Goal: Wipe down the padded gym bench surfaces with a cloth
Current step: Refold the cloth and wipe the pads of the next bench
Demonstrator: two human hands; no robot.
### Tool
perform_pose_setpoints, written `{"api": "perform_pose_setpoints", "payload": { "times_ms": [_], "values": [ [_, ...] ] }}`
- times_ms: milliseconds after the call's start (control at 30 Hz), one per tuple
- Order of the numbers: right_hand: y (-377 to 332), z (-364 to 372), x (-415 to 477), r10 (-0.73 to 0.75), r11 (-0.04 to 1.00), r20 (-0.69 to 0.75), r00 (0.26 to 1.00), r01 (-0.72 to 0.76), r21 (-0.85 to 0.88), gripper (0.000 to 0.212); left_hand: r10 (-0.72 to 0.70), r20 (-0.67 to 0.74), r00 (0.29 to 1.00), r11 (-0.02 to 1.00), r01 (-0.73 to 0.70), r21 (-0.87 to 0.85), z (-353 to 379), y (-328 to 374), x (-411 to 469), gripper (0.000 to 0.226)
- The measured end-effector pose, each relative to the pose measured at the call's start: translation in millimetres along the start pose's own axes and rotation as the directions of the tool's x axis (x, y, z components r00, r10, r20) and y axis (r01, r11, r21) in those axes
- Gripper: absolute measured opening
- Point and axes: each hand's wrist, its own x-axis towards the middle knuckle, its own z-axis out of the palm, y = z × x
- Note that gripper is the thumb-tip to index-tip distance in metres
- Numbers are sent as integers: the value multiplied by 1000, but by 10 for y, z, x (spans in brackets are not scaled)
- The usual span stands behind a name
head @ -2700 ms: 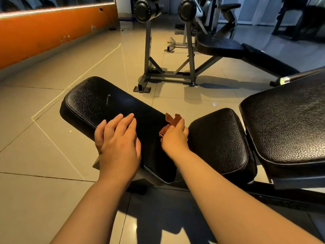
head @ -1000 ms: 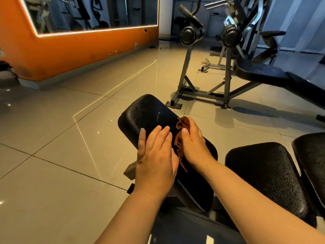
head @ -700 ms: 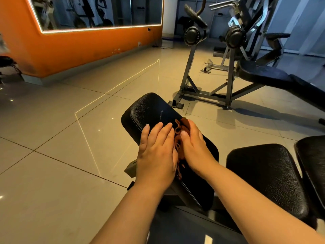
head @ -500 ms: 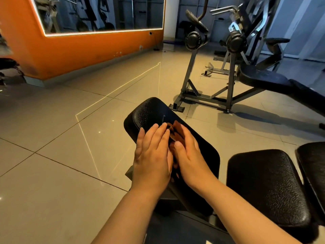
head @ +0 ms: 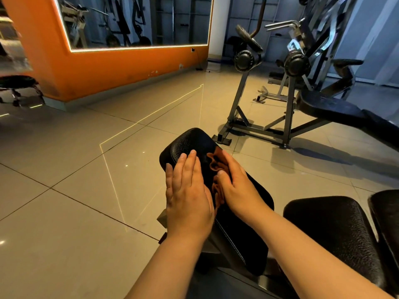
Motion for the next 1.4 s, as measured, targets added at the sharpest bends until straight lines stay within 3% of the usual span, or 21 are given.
{"api": "perform_pose_setpoints", "payload": {
  "times_ms": [100, 200, 300, 500, 600, 700, 867, 1033, 1133, 1233, 1333, 1400],
  "values": [
    [-148, 95, 294, 103, 995, -56, 993, -104, -11, 57, -20, 4, 1000, 1000, 20, 4, -22, 10, -9, 60],
    [-301, 206, 114, -23, 999, -6, 1000, 23, 40, 55, -39, 38, 999, 999, 38, 24, -80, 0, -1, 63],
    [-143, 64, -253, -105, 992, 117, 988, 112, -50, 54, -48, 66, 997, 999, 48, 10, -102, -1, -12, 66],
    [-200, 129, 344, 62, 997, -42, 997, -64, -46, 55, -80, 81, 993, 997, 82, -13, -108, -9, -3, 68],
    [-418, 275, 348, -83, 996, 24, 996, 83, 14, 52, -107, 88, 990, 994, 110, -28, -147, 20, 19, 68],
    [-372, 160, 149, -177, 981, 101, 979, 184, -60, 49, -129, 103, 986, 990, 134, -40, -149, 41, 30, 69],
    [-405, 211, 562, -45, 996, 14, 999, 45, -76, 51, -115, 74, 991, 992, 119, -43, -129, -22, 102, 67],
    [-352, 264, 42, -182, 983, 91, 979, 182, 11, 48, -88, 75, 993, 981, 100, -168, -183, -76, 102, 67],
    [-106, 104, 25, -117, 992, 50, 992, 118, -31, 48, -67, 44, 997, 980, 74, -186, -151, -64, 115, 63],
    [-257, 218, 319, 121, 993, -111, 986, -121, 12, 57, -163, 27, 986, 949, 165, -268, -157, -19, 147, 57],
    [-602, 417, 337, 112, 993, -21, 993, -112, 39, 54, -215, 43, 976, 886, 213, -412, -262, 52, 159, 60],
    [-705, 382, 135, 93, 976, 65, 994, -104, 190, 47, -184, 135, 974, 863, 226, -453, -405, 159, 189, 53]
  ]
}}
